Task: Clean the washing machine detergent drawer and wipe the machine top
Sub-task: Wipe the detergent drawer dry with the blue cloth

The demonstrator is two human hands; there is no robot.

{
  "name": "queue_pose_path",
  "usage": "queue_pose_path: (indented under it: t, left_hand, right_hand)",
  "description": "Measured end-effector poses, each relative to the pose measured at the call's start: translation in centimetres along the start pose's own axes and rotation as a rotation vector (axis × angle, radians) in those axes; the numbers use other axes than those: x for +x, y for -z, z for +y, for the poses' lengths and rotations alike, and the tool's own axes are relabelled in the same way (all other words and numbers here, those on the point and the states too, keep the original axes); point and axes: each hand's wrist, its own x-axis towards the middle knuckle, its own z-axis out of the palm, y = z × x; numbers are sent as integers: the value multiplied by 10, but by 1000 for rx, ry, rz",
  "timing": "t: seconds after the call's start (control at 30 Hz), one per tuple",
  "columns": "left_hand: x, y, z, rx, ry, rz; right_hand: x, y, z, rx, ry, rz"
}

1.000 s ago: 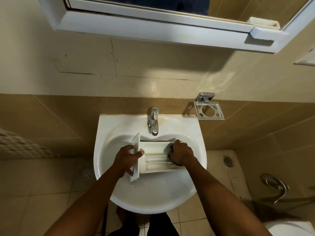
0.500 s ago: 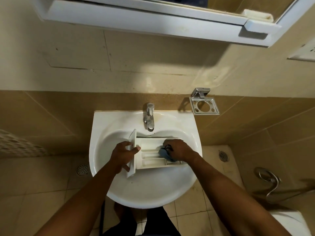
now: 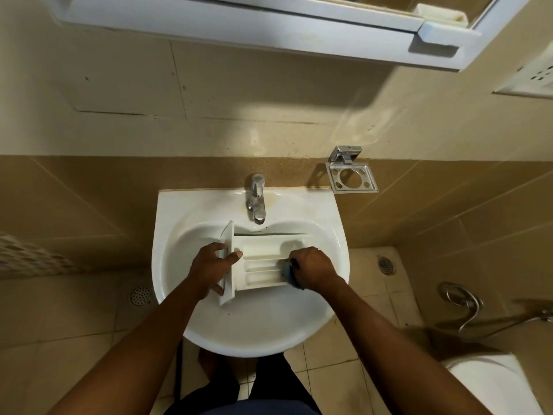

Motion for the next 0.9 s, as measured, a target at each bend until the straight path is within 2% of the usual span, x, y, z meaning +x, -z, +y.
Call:
queue_pose_path:
  t: [0.17,0.3,0.4,0.47,0.6,0.73,0.9]
  left_hand:
    - [1,0,0,-9,-2,-7]
    - [2,0,-1,-5,4,-18]
    - [2,0,0,-3,4,-11]
    - [1,0,0,2,4,-6]
    - [-2,1,2,3,11,-12]
    - [-1,2,0,-1,17,-12]
    - [1,3,0,-11,20,-23]
  right_hand:
    - [-1,-14,-8,-11,72,119]
    - [0,-13,-16,3,105,29]
    - [3,-27,-37,-192,51,4]
    - [10,-25,-47,-230,34,-43]
    - [17,-19,-66,130,159,-35]
    - [2,-22,-61,293,186,93]
    - [-10,-24,-46,314,-34,480]
